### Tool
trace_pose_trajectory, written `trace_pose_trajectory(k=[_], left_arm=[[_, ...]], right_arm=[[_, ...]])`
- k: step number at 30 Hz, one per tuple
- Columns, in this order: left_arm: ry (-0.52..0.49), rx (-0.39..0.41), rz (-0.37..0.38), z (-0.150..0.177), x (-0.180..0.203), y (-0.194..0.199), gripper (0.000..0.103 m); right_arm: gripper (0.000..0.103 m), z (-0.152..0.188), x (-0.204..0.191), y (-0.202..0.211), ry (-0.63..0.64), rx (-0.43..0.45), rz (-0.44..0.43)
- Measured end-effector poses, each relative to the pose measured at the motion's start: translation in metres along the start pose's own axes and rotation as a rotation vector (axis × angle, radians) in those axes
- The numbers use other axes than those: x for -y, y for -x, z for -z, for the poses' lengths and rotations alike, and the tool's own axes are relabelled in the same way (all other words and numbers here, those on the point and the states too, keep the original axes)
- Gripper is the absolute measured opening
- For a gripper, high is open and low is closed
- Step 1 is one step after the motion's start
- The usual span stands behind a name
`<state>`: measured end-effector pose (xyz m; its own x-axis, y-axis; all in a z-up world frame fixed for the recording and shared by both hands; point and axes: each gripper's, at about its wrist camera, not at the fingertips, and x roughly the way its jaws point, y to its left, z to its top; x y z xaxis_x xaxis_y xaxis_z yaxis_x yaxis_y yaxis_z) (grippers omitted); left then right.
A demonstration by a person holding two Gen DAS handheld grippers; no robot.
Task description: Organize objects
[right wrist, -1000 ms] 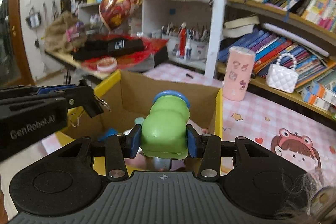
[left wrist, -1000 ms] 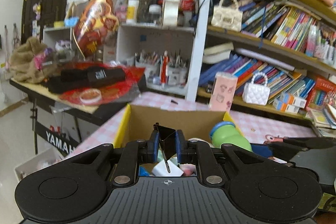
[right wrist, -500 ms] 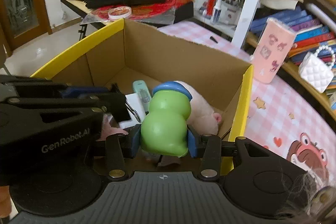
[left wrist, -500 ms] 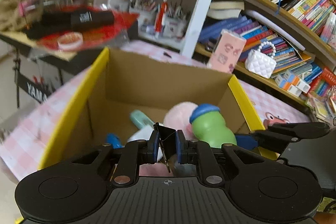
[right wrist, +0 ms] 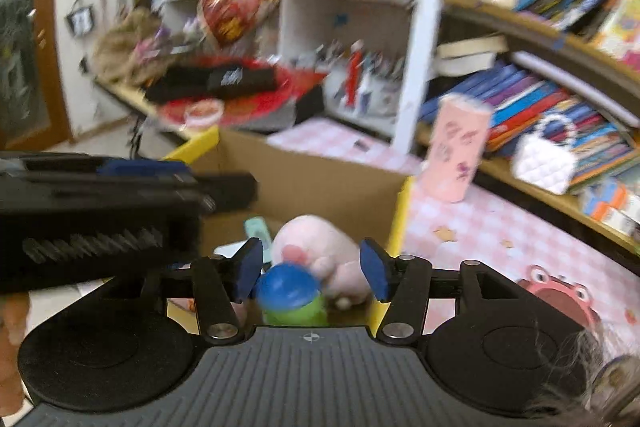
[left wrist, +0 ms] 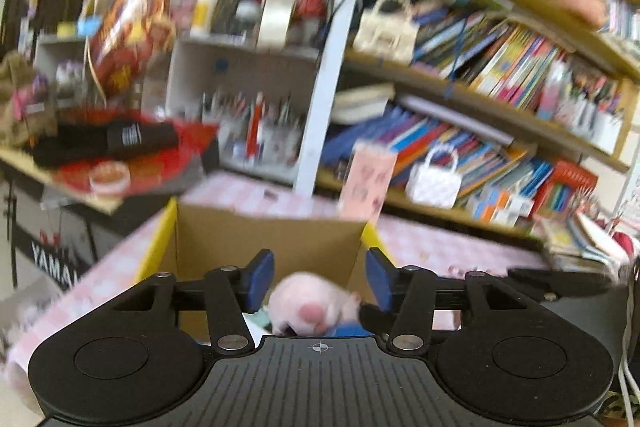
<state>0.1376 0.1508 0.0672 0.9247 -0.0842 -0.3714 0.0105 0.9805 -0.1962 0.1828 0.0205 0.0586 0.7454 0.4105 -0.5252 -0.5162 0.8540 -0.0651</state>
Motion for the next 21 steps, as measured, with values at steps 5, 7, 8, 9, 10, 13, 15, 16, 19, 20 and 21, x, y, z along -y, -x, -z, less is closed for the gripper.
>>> trace_pose_trajectory(k=[5,7,8,9,10,13,15,16,19,20,21], left_arm=[[-0.053,0.068,-0.011,0.005,0.010,0.046,0.073],[-0.072,0.068,-0.026,0.013,0.012,0.061,0.079],[-0.079,0.063,-0.035,0.017,0.013,0.067,0.081],[-0.086,0.048,-0.044,0.022,0.014,0.071,0.084],[-0.092,0.029,-0.048,0.027,0.015,0.074,0.085],[-0.113,-0.035,-0.052,0.049,0.018,0.081,0.085],[-0.119,-0.076,-0.047,0.062,0.019,0.086,0.085],[-0.120,-0.094,-0.037,0.069,0.020,0.088,0.085],[-0.132,-0.139,-0.007,0.087,0.024,0.097,0.085],[-0.139,-0.156,-0.001,0.093,0.027,0.099,0.085],[-0.149,-0.172,0.006,0.098,0.029,0.101,0.085]], right_arm=[[0.055,0.016,0.002,0.045,-0.089,0.043,0.100],[0.061,0.027,0.002,0.063,-0.134,0.049,0.168],[0.064,0.034,0.001,0.071,-0.152,0.048,0.202],[0.065,0.041,0.001,0.078,-0.172,0.040,0.243],[0.066,0.048,-0.001,0.084,-0.189,0.023,0.282],[0.066,0.072,-0.004,0.101,-0.249,-0.023,0.347],[0.066,0.088,-0.008,0.114,-0.284,-0.041,0.380],[0.066,0.097,-0.011,0.121,-0.299,-0.044,0.398],[0.066,0.118,-0.021,0.140,-0.347,-0.048,0.452],[0.066,0.124,-0.023,0.146,-0.362,-0.046,0.468],[0.066,0.131,-0.027,0.153,-0.382,-0.044,0.487]])
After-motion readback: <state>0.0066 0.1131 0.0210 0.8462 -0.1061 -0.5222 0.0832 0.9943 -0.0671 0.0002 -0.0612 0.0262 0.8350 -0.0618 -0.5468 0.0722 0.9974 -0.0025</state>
